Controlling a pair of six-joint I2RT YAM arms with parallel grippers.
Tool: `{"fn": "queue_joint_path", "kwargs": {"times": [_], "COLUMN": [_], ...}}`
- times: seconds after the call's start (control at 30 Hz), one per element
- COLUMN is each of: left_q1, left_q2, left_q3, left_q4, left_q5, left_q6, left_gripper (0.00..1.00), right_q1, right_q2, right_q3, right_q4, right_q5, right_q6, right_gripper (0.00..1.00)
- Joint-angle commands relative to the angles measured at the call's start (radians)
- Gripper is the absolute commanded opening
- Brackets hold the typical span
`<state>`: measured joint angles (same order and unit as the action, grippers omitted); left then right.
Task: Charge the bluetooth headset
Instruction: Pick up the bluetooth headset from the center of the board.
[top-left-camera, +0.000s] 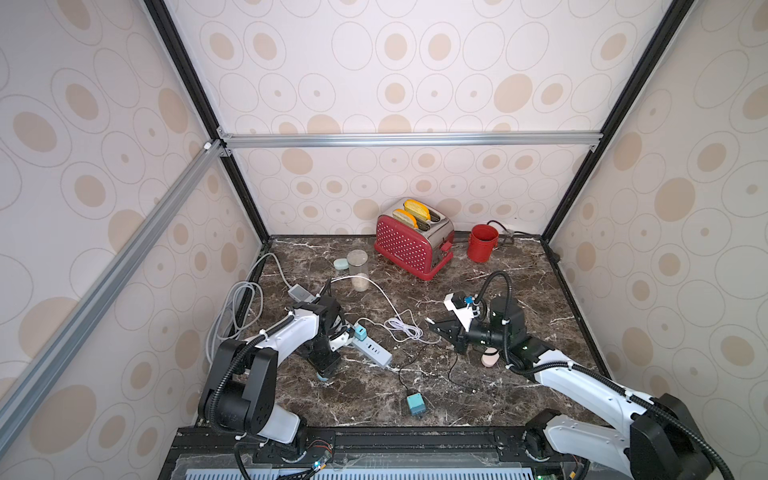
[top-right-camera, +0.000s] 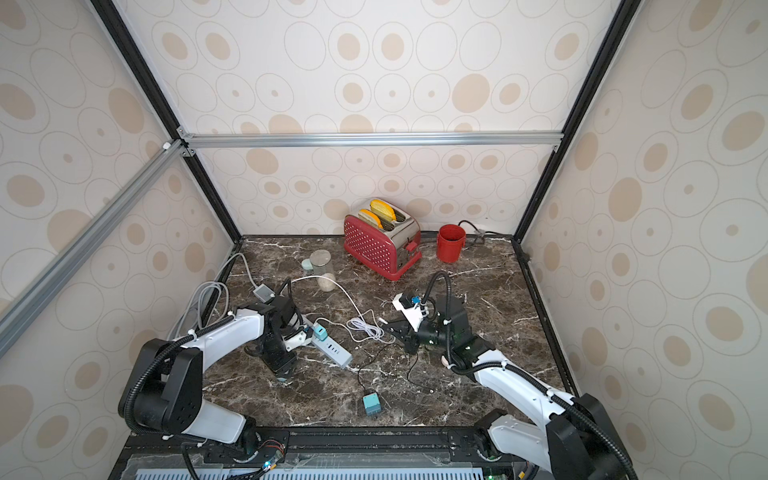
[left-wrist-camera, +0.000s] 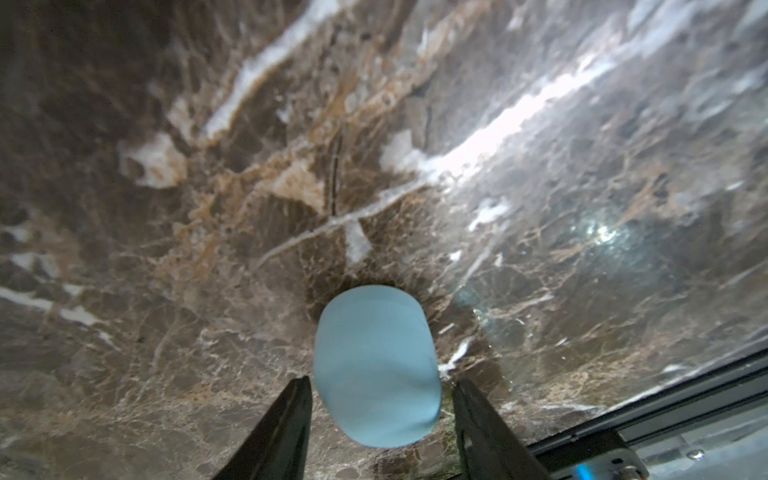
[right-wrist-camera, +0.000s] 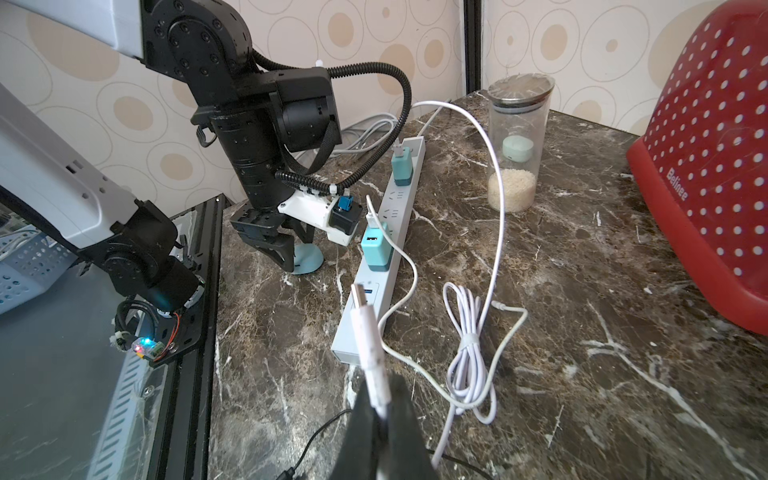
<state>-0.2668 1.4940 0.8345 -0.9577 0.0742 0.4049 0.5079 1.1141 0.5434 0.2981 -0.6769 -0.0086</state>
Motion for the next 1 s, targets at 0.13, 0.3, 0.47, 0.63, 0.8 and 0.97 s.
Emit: {"fn": "queue_joint_path", "kwargs": {"times": [0.13,0.3,0.47,0.63,0.8,0.97], "left_q1": [-0.017,-0.025,-0.030,-0.033,-0.032,-0.031], "left_q2": [0.025,0.045,0.066,0.074,0.038,-0.004], "left_q3": [0.002,0.009,0.015,0.015,-0.002,-0.021], "left_q4": [-0.030,-0.028,-0.023,-0.024,-0.035,-0.040], "left_q5": [0.016,0.007,0.003,0.004,0.004,0.002], "left_q6": [0.027,0.022,0.018,0.017,0.018,0.020], "left_gripper": [0.58,0.63,0.63,0.63,0.62,0.61], "right_q1": [-0.011,-0.011,-0.011,-0.011,-0.011,-0.010], "right_q2": [-0.022,-0.018,-0.020,-0.019,-0.020,-0.023], "right_q3": [-0.015,-0.014,-0.014,-0.014,-0.012,-0.014], "right_q4": [-0.009,-0.007,-0.009,-0.012,-0.017,-0.015], "right_q5": [0.001,0.000,0.003,0.005,0.006,0.005], "right_q6": [-0.020,-0.021,-0.022,-0.025,-0.030,-0.027], "right_gripper": [0.02,0.02,0.02,0.02,0.02,0.02]}}
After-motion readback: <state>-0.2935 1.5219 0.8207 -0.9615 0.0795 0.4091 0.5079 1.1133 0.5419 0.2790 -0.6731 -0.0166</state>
